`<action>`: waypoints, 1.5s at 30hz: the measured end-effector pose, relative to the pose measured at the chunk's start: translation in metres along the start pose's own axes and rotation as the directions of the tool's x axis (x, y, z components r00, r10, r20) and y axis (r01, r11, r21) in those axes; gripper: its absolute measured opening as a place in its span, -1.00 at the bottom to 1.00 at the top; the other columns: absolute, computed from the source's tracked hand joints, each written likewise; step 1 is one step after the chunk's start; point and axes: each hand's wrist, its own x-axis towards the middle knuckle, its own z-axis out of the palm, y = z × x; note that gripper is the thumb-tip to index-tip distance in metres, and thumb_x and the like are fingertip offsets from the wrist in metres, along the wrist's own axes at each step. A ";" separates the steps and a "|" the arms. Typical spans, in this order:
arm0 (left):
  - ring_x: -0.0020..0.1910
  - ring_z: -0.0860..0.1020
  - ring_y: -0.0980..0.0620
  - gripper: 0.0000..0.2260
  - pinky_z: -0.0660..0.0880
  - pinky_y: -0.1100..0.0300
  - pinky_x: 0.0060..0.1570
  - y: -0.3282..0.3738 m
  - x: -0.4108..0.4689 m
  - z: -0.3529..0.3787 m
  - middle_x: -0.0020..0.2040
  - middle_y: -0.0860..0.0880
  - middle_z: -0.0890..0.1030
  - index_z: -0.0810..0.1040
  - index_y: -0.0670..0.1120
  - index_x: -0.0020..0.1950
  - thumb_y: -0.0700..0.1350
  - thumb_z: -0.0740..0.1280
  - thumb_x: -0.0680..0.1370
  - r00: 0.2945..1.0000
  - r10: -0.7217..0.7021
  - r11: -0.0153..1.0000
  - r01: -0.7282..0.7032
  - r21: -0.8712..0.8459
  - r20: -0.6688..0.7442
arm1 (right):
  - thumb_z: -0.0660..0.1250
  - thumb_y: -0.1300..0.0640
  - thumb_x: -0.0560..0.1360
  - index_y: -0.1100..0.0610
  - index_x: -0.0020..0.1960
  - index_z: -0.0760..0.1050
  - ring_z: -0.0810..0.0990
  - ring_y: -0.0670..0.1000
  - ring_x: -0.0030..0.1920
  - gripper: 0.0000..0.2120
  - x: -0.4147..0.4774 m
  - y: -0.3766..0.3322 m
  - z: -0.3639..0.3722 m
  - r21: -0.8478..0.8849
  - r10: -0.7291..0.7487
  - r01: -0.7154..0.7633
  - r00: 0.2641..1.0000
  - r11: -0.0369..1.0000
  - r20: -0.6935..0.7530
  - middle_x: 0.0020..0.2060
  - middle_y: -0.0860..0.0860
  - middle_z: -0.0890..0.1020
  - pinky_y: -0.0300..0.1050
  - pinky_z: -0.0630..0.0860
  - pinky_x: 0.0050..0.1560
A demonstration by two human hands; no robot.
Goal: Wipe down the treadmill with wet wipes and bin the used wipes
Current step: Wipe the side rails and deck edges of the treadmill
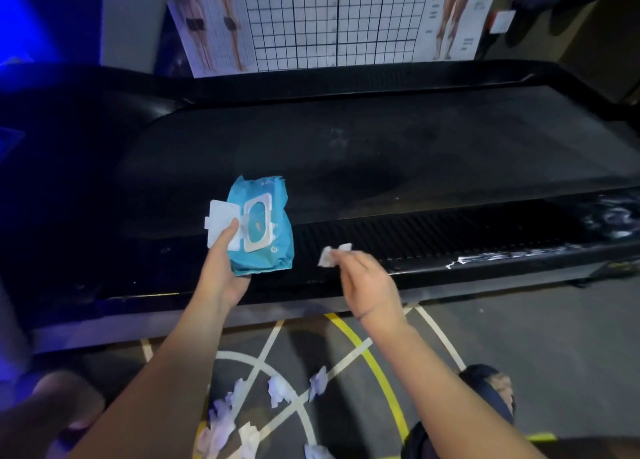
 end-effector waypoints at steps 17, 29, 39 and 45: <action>0.24 0.69 -0.15 -0.63 0.64 -0.11 0.21 -0.002 0.027 -0.024 0.31 -0.16 0.68 0.67 -0.10 0.38 -0.04 0.40 0.59 0.990 -0.085 0.974 0.107 -0.198 0.114 | 0.28 0.19 0.54 0.15 0.01 0.61 0.52 0.12 -0.03 -0.86 -0.006 -0.014 0.017 -0.175 -0.008 0.042 0.982 0.984 0.189 -0.02 0.01 0.58 0.02 0.54 0.03; 0.24 0.69 -0.12 -0.69 0.59 -0.10 0.31 0.001 0.018 -0.020 0.28 -0.13 0.70 0.59 -0.08 0.41 -0.07 0.35 0.67 0.987 -0.084 0.972 0.112 -0.206 0.139 | 0.51 0.22 0.29 -0.04 0.13 0.68 0.54 0.10 0.06 -0.58 0.030 0.010 -0.038 -0.358 0.187 0.057 0.772 0.932 0.608 -0.02 -0.03 0.60 -0.04 0.54 0.10; 0.19 0.71 -0.11 -0.70 0.63 -0.07 0.25 0.002 0.012 -0.021 0.28 -0.15 0.70 0.60 -0.10 0.38 -0.04 0.35 0.68 0.987 -0.095 0.977 0.118 -0.179 0.133 | 0.48 0.35 0.36 0.00 0.22 0.62 0.48 0.15 0.24 -0.51 0.022 0.042 -0.083 -0.534 0.374 -0.064 0.783 0.843 0.497 0.10 0.02 0.53 -0.01 0.57 0.04; 0.18 0.72 -0.08 -0.71 0.64 -0.03 0.24 0.001 0.015 -0.020 0.25 -0.11 0.72 0.61 -0.08 0.36 -0.06 0.38 0.66 0.987 -0.075 0.985 0.096 -0.146 0.145 | 0.56 0.40 0.21 0.10 0.19 0.62 0.50 0.15 0.11 -0.42 0.014 0.048 -0.088 -0.496 0.340 -0.088 0.828 0.864 0.446 -0.01 0.04 0.54 0.04 0.59 -0.20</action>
